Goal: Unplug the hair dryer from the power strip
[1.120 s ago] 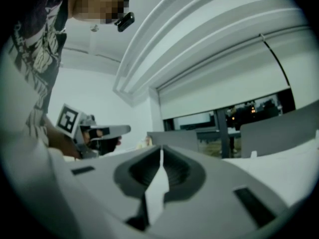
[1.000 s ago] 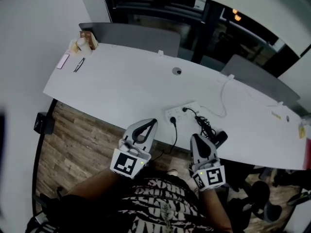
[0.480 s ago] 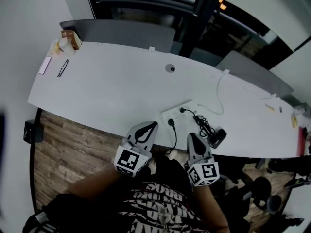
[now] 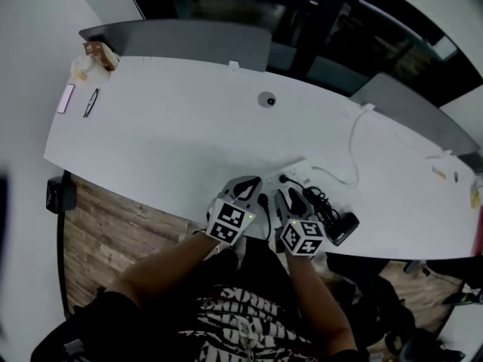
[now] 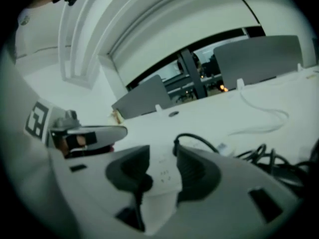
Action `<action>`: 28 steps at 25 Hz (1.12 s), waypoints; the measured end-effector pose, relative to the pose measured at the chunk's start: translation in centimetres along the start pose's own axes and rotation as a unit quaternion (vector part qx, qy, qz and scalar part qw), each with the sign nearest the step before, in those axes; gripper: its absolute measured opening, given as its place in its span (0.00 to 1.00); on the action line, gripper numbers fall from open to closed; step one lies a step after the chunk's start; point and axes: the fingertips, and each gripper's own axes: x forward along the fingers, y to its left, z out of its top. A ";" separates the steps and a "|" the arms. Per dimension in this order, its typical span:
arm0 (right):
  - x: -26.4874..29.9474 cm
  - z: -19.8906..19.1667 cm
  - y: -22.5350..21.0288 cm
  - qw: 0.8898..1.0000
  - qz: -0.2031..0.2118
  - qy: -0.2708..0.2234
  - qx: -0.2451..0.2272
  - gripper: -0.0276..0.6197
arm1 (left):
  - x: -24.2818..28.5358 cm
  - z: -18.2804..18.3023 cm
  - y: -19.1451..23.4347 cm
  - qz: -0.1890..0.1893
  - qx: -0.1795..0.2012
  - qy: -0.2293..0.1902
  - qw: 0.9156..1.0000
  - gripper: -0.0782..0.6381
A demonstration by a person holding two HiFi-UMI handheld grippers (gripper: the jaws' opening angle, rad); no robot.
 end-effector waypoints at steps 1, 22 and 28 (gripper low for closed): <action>1.0 -0.3 -0.5 1.000 -0.001 0.004 0.008 0.31 | 1.5 -1.0 0.0 -0.002 0.003 0.018 1.000 0.15; -1.0 5.6 -4.4 0.957 0.100 -0.165 0.216 0.14 | 8.2 -6.9 -2.6 0.011 0.144 0.127 0.981 0.15; -3.6 6.1 -7.7 0.971 0.038 -0.160 0.171 0.15 | 8.9 -6.6 -0.4 0.052 0.200 0.107 0.972 0.15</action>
